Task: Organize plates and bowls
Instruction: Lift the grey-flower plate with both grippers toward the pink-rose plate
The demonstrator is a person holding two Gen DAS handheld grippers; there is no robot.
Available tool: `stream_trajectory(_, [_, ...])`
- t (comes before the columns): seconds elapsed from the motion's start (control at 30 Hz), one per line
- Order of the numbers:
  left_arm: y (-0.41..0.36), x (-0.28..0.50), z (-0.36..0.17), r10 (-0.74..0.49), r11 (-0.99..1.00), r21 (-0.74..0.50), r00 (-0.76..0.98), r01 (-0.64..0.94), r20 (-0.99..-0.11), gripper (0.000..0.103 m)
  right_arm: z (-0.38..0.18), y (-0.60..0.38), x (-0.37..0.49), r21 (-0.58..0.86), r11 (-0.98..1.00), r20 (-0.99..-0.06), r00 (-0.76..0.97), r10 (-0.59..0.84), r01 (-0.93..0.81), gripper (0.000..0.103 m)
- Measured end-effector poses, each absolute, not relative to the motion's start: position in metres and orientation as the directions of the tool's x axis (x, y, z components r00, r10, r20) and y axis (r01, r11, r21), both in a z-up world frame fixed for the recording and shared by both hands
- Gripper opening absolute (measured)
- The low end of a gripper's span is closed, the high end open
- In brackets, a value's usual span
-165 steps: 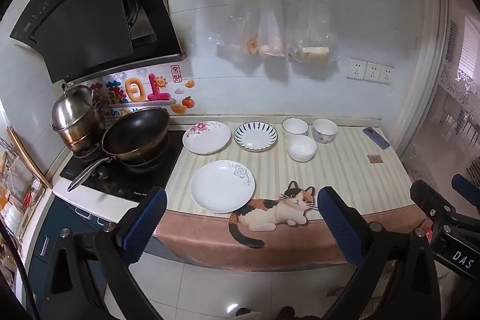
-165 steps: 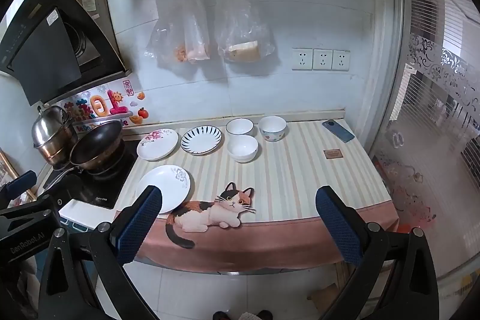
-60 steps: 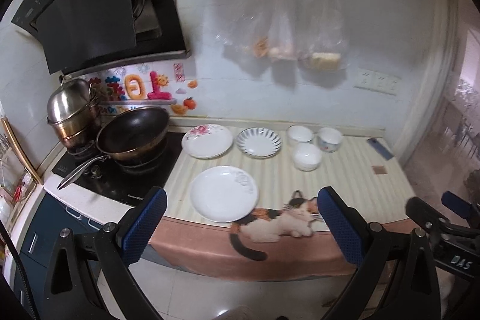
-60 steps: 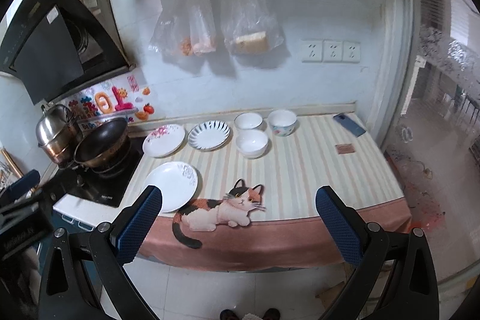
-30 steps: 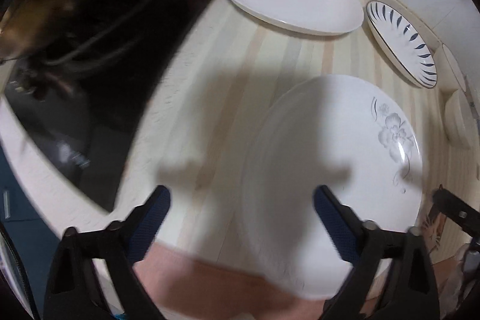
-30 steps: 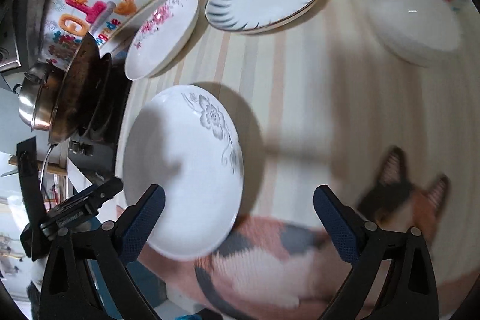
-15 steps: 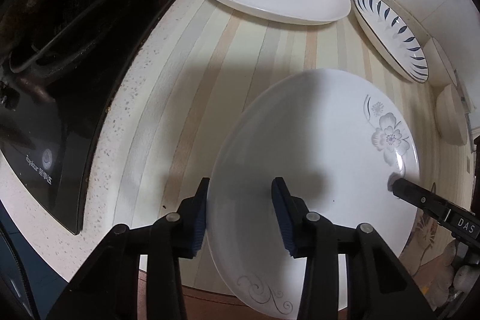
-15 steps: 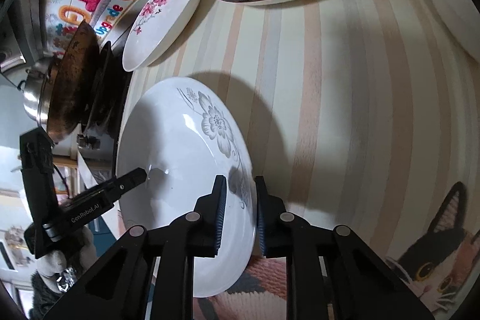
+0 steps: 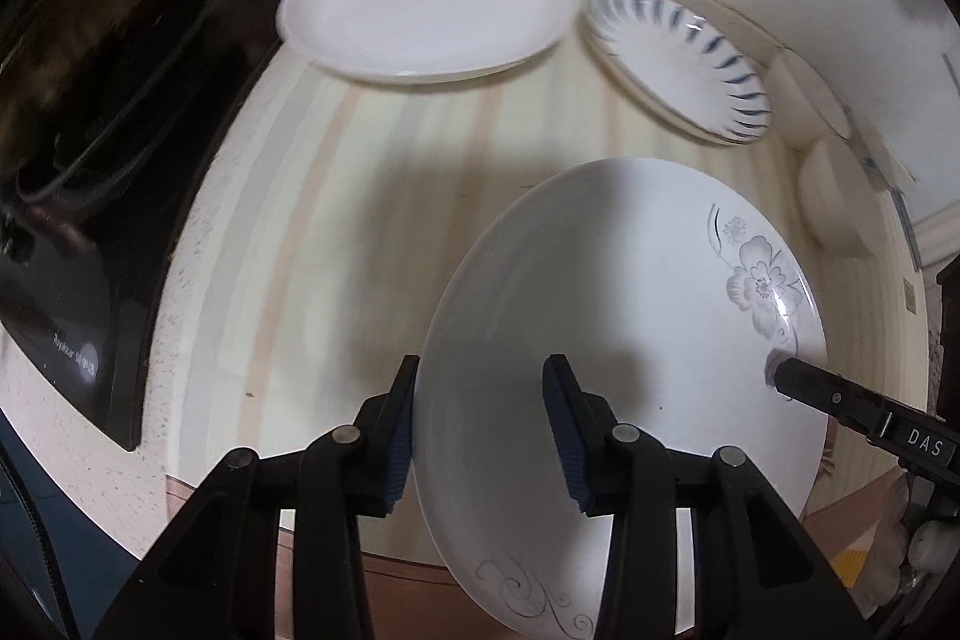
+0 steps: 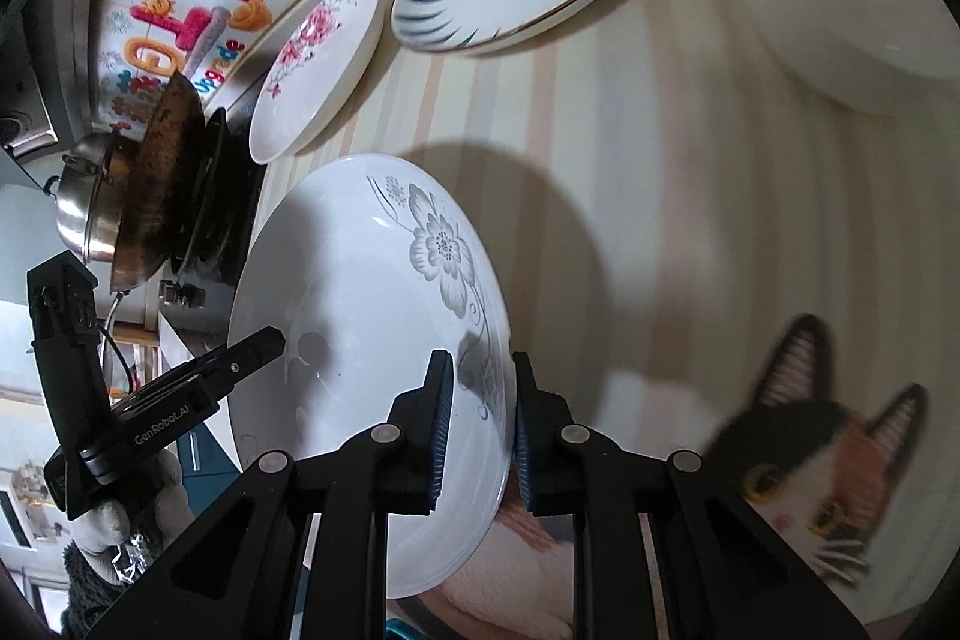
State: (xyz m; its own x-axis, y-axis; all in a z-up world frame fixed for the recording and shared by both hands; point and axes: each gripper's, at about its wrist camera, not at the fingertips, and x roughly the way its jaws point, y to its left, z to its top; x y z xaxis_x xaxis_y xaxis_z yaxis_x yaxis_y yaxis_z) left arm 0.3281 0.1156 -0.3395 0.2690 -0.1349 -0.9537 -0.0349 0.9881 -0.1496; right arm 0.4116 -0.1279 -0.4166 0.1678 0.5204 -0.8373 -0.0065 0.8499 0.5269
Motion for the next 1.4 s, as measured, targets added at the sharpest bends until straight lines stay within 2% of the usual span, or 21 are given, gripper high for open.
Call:
stream_trajectory(0.27, [0.054,0.335,-0.34,-0.182,0.983,-0.173,0.262,0.056,-0.948,0.038,-0.399,-0.191,0.384,0.508,0.86,-0.844,0.227,0.485,0.053,0.02])
stream_trajectory(0.6, [-0.008,0.335,-0.365,-0.189,0.975,-0.155,0.234,0.158,-0.954,0.038,-0.408,-0.253,0.361,0.471,0.87,-0.866,0.265,0.425,0.145,0.02])
stream_trajectory(1.4, [-0.032,0.345,-0.379,-0.151,0.977,-0.116,0.196,0.178,-0.969,0.037,-0.439,-0.276,0.364,0.473,0.86,-0.878,0.181,0.443,0.192,0.021])
